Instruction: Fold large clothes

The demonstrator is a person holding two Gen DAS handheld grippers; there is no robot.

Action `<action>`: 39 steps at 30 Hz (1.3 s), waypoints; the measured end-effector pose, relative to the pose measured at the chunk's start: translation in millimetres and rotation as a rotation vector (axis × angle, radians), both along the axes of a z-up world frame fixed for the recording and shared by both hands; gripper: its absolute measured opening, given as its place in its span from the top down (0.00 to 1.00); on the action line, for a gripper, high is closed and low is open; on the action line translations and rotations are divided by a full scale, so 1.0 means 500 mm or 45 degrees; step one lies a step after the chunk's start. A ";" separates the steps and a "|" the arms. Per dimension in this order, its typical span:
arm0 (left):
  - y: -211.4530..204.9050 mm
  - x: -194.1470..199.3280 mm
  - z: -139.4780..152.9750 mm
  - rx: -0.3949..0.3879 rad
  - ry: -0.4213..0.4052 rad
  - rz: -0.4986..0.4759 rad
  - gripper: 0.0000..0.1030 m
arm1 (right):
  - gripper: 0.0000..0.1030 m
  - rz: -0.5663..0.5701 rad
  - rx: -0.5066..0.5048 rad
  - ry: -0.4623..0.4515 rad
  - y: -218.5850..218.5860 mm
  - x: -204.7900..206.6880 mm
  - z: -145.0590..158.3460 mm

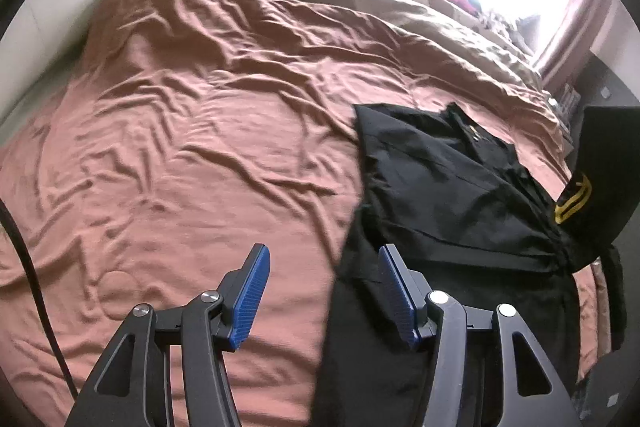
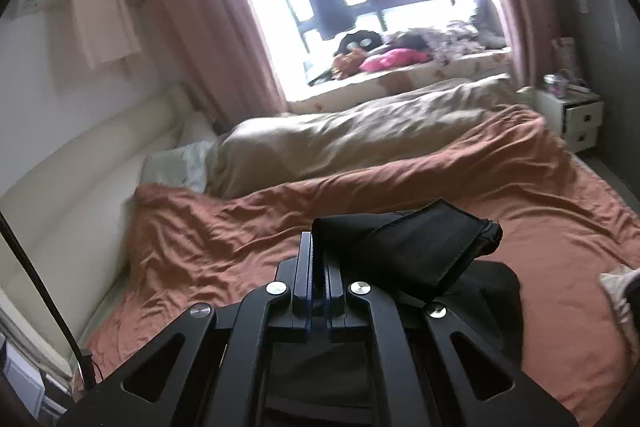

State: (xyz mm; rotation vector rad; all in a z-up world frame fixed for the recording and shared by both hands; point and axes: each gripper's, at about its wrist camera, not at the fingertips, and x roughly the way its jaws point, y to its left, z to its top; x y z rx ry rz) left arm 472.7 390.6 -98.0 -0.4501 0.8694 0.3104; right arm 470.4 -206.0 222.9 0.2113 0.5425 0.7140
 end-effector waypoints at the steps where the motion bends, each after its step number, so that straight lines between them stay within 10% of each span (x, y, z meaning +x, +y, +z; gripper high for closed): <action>1: 0.009 -0.007 -0.001 -0.002 -0.002 0.009 0.43 | 1.00 0.016 -0.006 0.005 0.016 0.003 -0.011; 17: 0.127 -0.147 -0.004 0.028 0.044 0.123 0.43 | 0.97 0.199 -0.176 0.448 0.257 0.107 -0.301; 20: 0.132 -0.150 -0.008 0.016 0.046 0.129 0.43 | 0.68 0.245 -0.184 0.499 0.249 0.122 -0.322; 23: 0.119 -0.136 -0.006 0.002 0.041 0.116 0.43 | 0.37 0.233 -0.195 0.481 0.228 0.131 -0.324; 39: -0.068 0.058 -0.024 -0.035 0.024 -0.123 0.43 | 0.36 0.074 -0.292 0.439 -0.169 0.223 -0.365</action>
